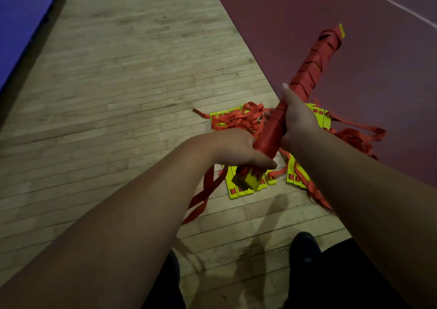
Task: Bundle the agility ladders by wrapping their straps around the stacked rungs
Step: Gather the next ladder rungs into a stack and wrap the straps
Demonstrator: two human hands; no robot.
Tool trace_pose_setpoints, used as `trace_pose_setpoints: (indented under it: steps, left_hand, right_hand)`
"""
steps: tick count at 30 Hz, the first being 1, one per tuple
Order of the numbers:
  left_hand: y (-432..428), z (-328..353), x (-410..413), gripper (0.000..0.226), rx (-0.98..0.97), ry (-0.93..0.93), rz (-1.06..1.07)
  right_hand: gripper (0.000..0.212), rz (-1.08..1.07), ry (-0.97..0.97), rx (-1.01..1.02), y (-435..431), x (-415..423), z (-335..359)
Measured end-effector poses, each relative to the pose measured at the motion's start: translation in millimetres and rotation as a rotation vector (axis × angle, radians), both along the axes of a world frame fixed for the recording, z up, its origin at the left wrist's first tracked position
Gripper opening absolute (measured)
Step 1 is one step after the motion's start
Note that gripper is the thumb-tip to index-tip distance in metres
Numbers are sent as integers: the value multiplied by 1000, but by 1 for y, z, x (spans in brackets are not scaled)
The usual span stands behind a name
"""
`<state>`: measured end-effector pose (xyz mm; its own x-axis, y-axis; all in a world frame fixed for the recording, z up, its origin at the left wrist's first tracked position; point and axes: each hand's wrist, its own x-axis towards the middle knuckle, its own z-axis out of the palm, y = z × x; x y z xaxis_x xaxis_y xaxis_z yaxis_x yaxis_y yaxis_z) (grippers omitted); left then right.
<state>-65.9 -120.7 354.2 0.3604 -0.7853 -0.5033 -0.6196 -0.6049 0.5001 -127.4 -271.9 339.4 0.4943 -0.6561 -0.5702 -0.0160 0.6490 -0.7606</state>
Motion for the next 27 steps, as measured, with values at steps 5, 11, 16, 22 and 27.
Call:
trace_pose_setpoints:
  steps: [5,11,16,22,27]
  left_hand:
    - [6,8,5,30,-140,478,158]
    - [6,6,2,62,-233,707,224]
    - [4,8,5,70,-16,299,-6]
    - [6,7,6,81,169,-30,-189]
    - [-4,0,-17,82,226,-260,-247]
  right_hand:
    - [35,93,-345,175,-1,-4,17]
    - [30,188,-478,273,-6,-5,19]
    - [20,239,-153,124,-2,5,4]
    - [20,106,117,-160,1,9,-17]
    - [37,-56,193,-208,-1,10,-22]
